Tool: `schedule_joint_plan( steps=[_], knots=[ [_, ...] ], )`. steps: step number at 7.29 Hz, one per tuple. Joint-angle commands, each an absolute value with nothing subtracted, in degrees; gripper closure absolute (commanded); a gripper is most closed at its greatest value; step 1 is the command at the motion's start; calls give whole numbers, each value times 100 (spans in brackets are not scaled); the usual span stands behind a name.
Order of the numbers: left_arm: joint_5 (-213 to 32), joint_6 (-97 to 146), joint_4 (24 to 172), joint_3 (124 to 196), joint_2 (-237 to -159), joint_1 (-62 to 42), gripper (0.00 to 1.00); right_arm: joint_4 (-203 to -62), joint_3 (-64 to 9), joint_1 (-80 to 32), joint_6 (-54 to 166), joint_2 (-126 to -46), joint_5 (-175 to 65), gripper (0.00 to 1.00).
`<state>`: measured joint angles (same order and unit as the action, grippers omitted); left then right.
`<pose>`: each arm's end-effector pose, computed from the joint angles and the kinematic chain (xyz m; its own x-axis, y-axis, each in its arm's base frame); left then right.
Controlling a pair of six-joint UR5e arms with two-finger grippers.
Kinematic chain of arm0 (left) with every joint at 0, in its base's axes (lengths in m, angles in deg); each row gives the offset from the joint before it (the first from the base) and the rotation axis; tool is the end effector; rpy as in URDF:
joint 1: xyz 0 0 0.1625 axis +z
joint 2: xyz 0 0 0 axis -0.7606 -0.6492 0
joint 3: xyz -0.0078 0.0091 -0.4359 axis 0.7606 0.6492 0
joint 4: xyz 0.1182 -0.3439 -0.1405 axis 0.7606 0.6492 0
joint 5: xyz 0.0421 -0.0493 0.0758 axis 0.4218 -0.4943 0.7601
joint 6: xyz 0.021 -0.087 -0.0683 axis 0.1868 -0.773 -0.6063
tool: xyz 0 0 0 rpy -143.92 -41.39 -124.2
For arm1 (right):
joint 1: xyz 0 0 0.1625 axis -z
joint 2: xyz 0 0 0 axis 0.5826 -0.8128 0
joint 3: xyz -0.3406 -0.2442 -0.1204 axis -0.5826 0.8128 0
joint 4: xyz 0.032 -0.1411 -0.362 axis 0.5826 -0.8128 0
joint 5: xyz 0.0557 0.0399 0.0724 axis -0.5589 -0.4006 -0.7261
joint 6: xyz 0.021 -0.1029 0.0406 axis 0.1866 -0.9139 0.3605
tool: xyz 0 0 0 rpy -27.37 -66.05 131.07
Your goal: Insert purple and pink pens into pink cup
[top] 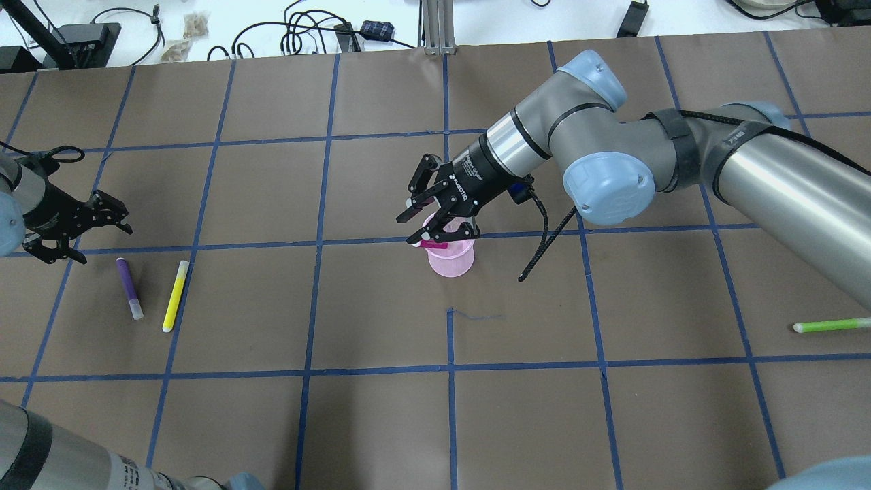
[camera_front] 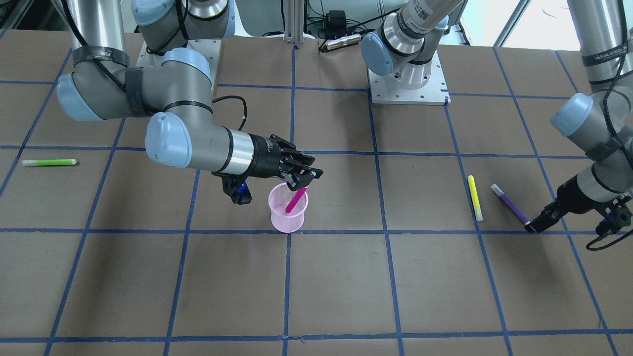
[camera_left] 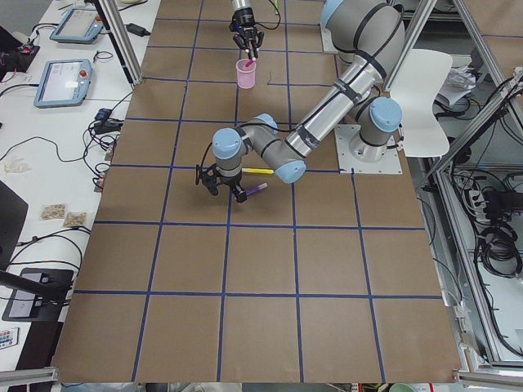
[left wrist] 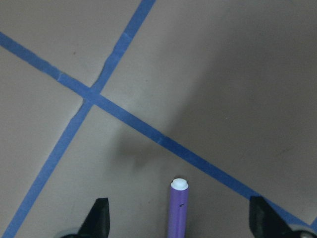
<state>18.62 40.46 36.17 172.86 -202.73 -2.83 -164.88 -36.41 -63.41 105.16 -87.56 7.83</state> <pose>0.2343 -0.5299 0.2173 -0.8037 -0.5934 0.0439 -0.5921 0.8049 0.0390 0.3025 -0.4989 0.3042 -0.4093 0.9004 -0.1474 0.5277 0.3654 0.7668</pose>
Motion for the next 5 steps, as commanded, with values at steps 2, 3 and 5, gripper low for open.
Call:
schedule_joint_plan(
  steps=[2,3,5],
  knots=[
    [1889,3968,3634,17291,-20558,-295,8,-16674,-3140,-6132,10567,-8854,1202,7],
    [1888,3968,3634,17283,-20611,-295,17,-16291,-2709,-6122,10436,-8906,1954,0],
    [1915,3968,3669,17274,-20611,-295,55,-15795,-2231,-6079,8898,-9326,2808,0]
  ],
)
